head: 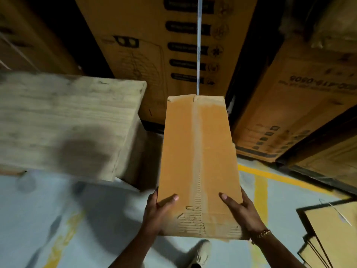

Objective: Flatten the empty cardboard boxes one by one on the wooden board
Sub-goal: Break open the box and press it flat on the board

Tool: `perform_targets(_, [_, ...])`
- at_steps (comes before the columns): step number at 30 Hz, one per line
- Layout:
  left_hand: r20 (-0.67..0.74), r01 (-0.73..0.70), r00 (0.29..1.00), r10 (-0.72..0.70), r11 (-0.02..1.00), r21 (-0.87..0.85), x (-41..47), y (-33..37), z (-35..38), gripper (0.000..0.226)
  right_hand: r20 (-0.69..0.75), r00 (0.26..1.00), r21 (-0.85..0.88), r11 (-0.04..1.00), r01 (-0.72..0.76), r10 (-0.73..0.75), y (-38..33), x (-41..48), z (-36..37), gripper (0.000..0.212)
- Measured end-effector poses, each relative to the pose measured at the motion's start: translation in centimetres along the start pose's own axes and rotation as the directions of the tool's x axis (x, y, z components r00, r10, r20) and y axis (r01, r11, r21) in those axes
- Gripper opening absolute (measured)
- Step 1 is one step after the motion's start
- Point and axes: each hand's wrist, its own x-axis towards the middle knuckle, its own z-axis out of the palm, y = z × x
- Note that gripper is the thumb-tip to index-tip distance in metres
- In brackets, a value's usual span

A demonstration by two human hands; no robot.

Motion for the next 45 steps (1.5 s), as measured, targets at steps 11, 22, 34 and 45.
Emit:
perform_targets(11, [-0.211, -0.301, 0.945, 0.250, 0.916, -0.263, -5.4, 7.2, -23.7, 0.070, 0.249, 0.934, 0.004, 0.965, 0.264, -0.257, -12.8, -3.6, 22.9, 0.067])
perform_targets(22, [-0.368, -0.358, 0.903, 0.223, 0.864, -0.354, -5.8, 6.4, -43.9, 0.069, 0.408, 0.873, -0.070, 0.945, 0.320, -0.266, -16.0, -4.2, 44.6, 0.120])
perform_targets(34, [-0.408, -0.379, 0.884, 0.227, 0.859, -0.343, 5.1, 11.6, -57.1, 0.066, 0.446, 0.879, -0.165, 0.950, 0.264, -0.167, -21.2, 5.6, 60.7, 0.125])
perform_targets(45, [-0.420, -0.345, 0.886, 0.197, 0.885, -0.313, 15.1, 17.0, -66.1, 0.080, 0.410, 0.896, -0.176, 0.948, 0.265, -0.174, -26.9, 10.0, 71.7, 0.081])
